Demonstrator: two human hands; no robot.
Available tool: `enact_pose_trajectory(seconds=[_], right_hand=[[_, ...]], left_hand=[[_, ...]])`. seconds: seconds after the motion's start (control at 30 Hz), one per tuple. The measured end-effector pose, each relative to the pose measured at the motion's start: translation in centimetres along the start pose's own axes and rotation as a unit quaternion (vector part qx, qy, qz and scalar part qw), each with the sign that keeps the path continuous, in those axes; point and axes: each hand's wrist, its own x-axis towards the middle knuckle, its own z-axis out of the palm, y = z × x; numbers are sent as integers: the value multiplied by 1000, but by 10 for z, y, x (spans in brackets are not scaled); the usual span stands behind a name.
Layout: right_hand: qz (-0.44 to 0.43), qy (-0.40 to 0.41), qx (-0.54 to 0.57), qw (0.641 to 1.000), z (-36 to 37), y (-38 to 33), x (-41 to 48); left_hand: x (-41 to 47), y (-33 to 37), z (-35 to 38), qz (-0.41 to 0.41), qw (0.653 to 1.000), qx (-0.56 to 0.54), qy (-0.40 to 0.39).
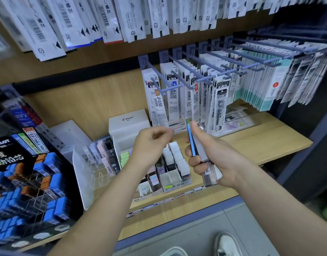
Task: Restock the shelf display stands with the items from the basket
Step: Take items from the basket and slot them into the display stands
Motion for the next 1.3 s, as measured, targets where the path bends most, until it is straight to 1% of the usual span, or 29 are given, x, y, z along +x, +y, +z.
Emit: enact_pose_trajectory(seconds=[0.03, 0.07, 0.1, 0.13, 0.17, 0.23, 0.3, 0.37, 0.5, 0.57, 0.63, 0.7, 0.77, 0.87, 0.93, 1.03, 1.1, 1.2, 1.23, 1.3], right_hand=[[-1, -12, 1, 1000, 1, 1, 0], [-1, -22, 1, 1000, 3, 2, 0], [-1, -27, 0, 1000, 5, 3, 0], [-3, -28, -1, 1000, 7, 4, 0], [-4, -28, -2, 1000, 9, 5, 0], [-4, -32, 5, 999, 11, 7, 1], [1, -38, 21, 999, 13, 9, 3], [4, -33, 24, 999, 14, 9, 4], [-10, -15, -5, 1000, 17, 10, 5], [-21, -4, -24, 999, 20, 10, 4], [-29, -3, -11, 1000, 20, 9, 4], [-30, -15, 7, 999, 18, 7, 2], [-33, -20, -4, 999, 15, 6, 2], [-41, -38, -13, 998, 13, 6, 3], [-51, -50, -18, 997, 13, 6, 4], [-73, -36, -3, 997, 13, 5, 6], [-90, -12, 17, 996, 12, 4, 8], [-112, 8, -9, 994, 14, 6, 10], [-115, 8, -19, 993, 16, 8, 10], [-111, 14, -25, 993, 19, 9, 10]], left_hand=[[-7, 11, -2, -5, 996, -83, -26], [-15, 19, -4, 4, 992, -111, -63], [-22, 25, -4, 20, 990, -104, -97], [-27, 29, -4, 40, 990, -67, -120], [-31, 31, -3, 57, 990, -13, -128], [-32, 31, 1, 77, 988, 87, -103], [-34, 34, 2, 71, 989, 98, -85], [-36, 37, -1, 52, 992, 73, -85], [-39, 41, -8, 11, 995, 29, -95], [-39, 42, -12, -3, 996, -26, -91], [-38, 40, -15, -20, 992, -94, -77], [-37, 35, -18, -32, 986, -155, -57], [-36, 31, -19, -34, 979, -197, -27], [-33, 26, -20, -29, 975, -218, 36], [-33, 25, -20, -27, 975, -215, 58], [-33, 24, -23, -34, 976, -207, 54], [-35, 24, -27, -42, 986, -162, 9], [-38, 24, -30, -30, 993, -65, -96], [-39, 24, -31, -18, 992, -35, -117], [-39, 23, -33, 15, 991, 32, -130]])
